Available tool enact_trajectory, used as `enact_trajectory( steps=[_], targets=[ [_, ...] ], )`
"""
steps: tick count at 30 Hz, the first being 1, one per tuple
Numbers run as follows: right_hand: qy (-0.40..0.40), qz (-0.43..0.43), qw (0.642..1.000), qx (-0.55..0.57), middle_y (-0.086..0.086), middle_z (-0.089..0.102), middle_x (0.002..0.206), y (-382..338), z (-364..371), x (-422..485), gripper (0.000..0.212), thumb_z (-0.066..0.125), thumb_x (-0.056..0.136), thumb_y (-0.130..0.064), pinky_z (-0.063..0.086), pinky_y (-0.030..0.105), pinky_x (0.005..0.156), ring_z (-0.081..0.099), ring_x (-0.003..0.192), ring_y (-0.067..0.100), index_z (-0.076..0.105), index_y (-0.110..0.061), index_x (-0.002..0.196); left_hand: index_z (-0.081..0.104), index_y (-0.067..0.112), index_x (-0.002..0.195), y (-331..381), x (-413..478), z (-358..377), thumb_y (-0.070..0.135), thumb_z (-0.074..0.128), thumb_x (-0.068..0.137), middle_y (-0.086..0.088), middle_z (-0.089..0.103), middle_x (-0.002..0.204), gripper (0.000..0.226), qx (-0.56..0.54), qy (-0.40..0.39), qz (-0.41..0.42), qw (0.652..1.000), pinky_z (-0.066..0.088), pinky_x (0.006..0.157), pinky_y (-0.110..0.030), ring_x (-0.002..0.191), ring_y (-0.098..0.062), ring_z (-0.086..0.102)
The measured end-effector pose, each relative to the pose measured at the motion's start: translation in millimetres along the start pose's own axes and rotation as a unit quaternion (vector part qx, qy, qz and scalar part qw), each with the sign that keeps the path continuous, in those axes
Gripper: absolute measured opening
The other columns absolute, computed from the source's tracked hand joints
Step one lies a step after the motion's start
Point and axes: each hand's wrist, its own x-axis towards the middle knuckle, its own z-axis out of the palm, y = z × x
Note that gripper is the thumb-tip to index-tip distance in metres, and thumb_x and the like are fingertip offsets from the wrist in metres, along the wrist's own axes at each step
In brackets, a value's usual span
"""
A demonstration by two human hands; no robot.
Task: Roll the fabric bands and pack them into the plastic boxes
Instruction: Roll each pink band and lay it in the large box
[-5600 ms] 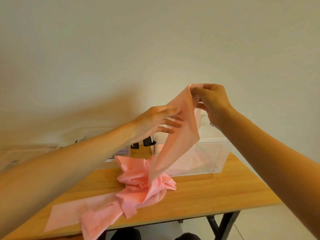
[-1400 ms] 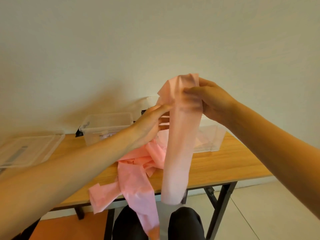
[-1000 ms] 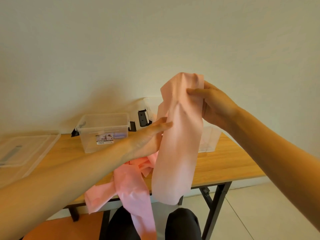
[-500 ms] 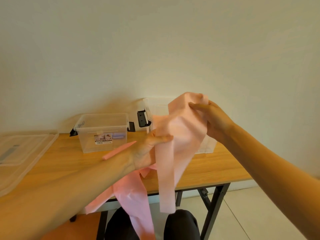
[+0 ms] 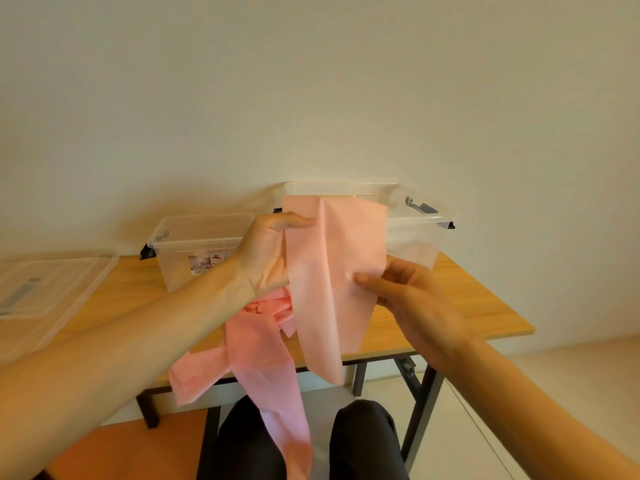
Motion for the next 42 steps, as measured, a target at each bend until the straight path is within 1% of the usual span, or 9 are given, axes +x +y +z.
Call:
enact_trajectory(
  steps=[4, 8, 16, 19, 26, 30, 34, 37, 42],
  targets=[
    [0.058, -0.015, 0.997, -0.05, 0.003, 0.079, 0.099, -6.1, -3.4, -13.4, 0.015, 0.071, 0.093, -0.01, 0.06, 0.031, 0.076, 0.075, 0.094, 0.02, 0.076, -0.012, 0.106, 0.059, 0.004, 0.132, -20.5, -28.1, -14.2, 0.0, 0.082, 0.06, -0.02, 0.064, 0.117, 0.075, -0.046, -0.061, -0.047, 0.996, 0.058, 0.088, -0.049, 0.106, -0.035, 0.067],
    [0.074, 0.005, 0.994, -0.081, 0.004, 0.079, 0.092, -3.0, -2.1, -24.3, 0.006, 0.073, 0.092, -0.013, 0.062, 0.034, 0.077, 0.076, 0.088, 0.021, 0.077, -0.01, 0.096, 0.044, 0.017, 0.15, -47.1, -56.1, -21.7, -0.012, 0.054, 0.08, -0.025, 0.051, 0.145, 0.076, 0.042, -0.111, -0.083, 0.989, 0.041, 0.108, -0.062, 0.133, -0.042, 0.051],
    [0.091, 0.019, 0.994, -0.049, 0.011, 0.078, 0.09, 0.2, 8.5, -34.4, 0.013, 0.072, 0.094, -0.02, 0.064, 0.045, 0.076, 0.076, 0.086, 0.032, 0.073, -0.008, 0.099, 0.037, 0.037, 0.147, -73.1, -91.9, -17.9, -0.023, 0.075, 0.069, -0.006, 0.067, 0.13, 0.105, 0.239, 0.021, -0.061, 0.969, 0.053, 0.101, -0.05, 0.122, -0.022, 0.063],
    [0.064, 0.042, 0.997, -0.028, 0.01, 0.078, 0.094, 5.6, 13.0, -41.1, 0.02, 0.073, 0.092, -0.021, 0.064, 0.045, 0.072, 0.076, 0.087, 0.032, 0.069, -0.017, 0.111, 0.046, 0.029, 0.141, -66.6, -95.4, -14.0, -0.023, 0.075, 0.069, -0.007, 0.069, 0.124, 0.094, 0.277, 0.055, -0.027, 0.959, 0.056, 0.097, -0.045, 0.118, -0.021, 0.065],
    [-0.015, 0.06, 0.998, 0.005, 0.015, 0.077, 0.105, 20.9, 13.1, -55.6, 0.08, 0.074, 0.086, 0.001, 0.056, 0.051, 0.093, 0.074, 0.102, 0.03, 0.044, -0.042, 0.146, 0.059, 0.02, 0.132, -43.1, -88.7, -22.9, -0.011, 0.079, 0.07, -0.012, 0.073, 0.117, 0.073, 0.268, 0.096, -0.042, 0.958, 0.054, 0.094, -0.044, 0.113, -0.028, 0.068],
    [0.058, 0.013, 0.998, -0.014, 0.015, 0.075, 0.09, 22.9, 15.8, -51.3, 0.076, 0.077, 0.086, -0.005, 0.055, 0.053, 0.096, 0.075, 0.092, 0.031, 0.047, -0.049, 0.141, 0.066, 0.005, 0.124, -34.4, -86.1, -28.3, -0.014, 0.071, 0.074, -0.02, 0.07, 0.119, 0.054, 0.153, 0.054, -0.179, 0.97, 0.056, 0.097, -0.042, 0.114, -0.029, 0.067],
    [0.093, -0.015, 0.995, -0.041, 0.006, 0.074, 0.084, 24.0, 20.1, -40.3, 0.064, 0.077, 0.089, -0.011, 0.061, 0.053, 0.086, 0.075, 0.088, 0.029, 0.056, -0.05, 0.133, 0.064, -0.001, 0.114, -30.6, -74.8, -32.0, -0.004, 0.072, 0.073, -0.015, 0.072, 0.115, 0.042, 0.134, 0.109, -0.131, 0.976, 0.058, 0.09, -0.039, 0.106, -0.024, 0.07],
    [0.107, -0.02, 0.994, -0.018, 0.007, 0.077, 0.094, 22.1, 23.4, -29.6, 0.053, 0.077, 0.09, -0.013, 0.062, 0.055, 0.082, 0.075, 0.091, 0.031, 0.06, -0.043, 0.13, 0.053, 0.003, 0.132, -34.3, -70.1, -29.3, 0.006, 0.079, 0.078, -0.018, 0.067, 0.123, 0.059, 0.107, 0.1, -0.038, 0.988, 0.056, 0.087, -0.043, 0.11, -0.028, 0.068],
    [0.15, -0.023, 0.986, 0.065, 0.014, 0.076, 0.095, 19.5, 26.4, -9.6, 0.032, 0.074, 0.091, -0.009, 0.062, 0.038, 0.069, 0.076, 0.088, 0.031, 0.068, -0.028, 0.117, 0.017, 0.04, 0.156, -50.0, -67.5, -26.4, -0.015, 0.076, 0.071, -0.022, 0.066, 0.126, 0.117, 0.126, 0.107, 0.046, 0.985, 0.06, 0.075, -0.039, 0.112, -0.033, 0.068]
  ],
)
